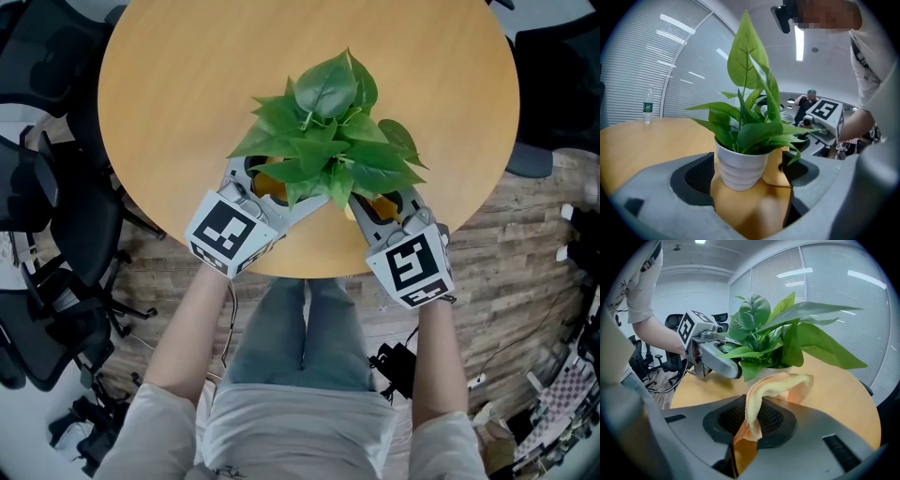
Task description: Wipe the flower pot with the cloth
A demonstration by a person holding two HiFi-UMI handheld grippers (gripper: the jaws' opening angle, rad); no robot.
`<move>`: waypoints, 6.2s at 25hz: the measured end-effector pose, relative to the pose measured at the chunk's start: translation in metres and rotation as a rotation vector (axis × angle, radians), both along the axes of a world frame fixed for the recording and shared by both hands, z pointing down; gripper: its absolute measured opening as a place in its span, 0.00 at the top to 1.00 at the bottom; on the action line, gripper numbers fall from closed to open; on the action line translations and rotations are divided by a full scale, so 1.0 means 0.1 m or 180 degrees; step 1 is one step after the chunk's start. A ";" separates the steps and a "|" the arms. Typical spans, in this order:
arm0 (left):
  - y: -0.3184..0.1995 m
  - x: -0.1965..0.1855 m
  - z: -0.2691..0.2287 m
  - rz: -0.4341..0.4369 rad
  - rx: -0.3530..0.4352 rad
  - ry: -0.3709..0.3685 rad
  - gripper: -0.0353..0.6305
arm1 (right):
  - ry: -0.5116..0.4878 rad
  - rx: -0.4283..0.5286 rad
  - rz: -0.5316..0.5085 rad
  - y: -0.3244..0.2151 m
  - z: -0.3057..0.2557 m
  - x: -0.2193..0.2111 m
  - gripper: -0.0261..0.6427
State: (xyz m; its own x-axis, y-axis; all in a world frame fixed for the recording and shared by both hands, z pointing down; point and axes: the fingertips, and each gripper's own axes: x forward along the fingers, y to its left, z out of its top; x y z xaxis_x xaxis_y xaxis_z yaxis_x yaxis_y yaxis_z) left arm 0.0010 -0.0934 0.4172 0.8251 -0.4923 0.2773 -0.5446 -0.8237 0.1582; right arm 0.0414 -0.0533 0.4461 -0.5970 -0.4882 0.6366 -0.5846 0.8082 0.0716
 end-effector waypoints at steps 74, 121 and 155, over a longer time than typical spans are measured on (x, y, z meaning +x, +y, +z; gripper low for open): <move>-0.23 0.30 -0.06 -0.0365 -0.0044 0.0083 0.29 | 0.0427 0.0204 0.0055 -0.18 -0.03 0.21 0.88; 0.11 -0.04 -0.12 -0.0674 -0.0149 -0.0157 0.30 | -0.0040 -0.0072 0.0457 0.10 -0.26 0.38 0.88; 0.87 -0.33 -1.54 -0.0500 -0.0093 -0.0172 0.93 | -0.0513 0.0323 0.0694 0.73 -1.96 0.21 0.88</move>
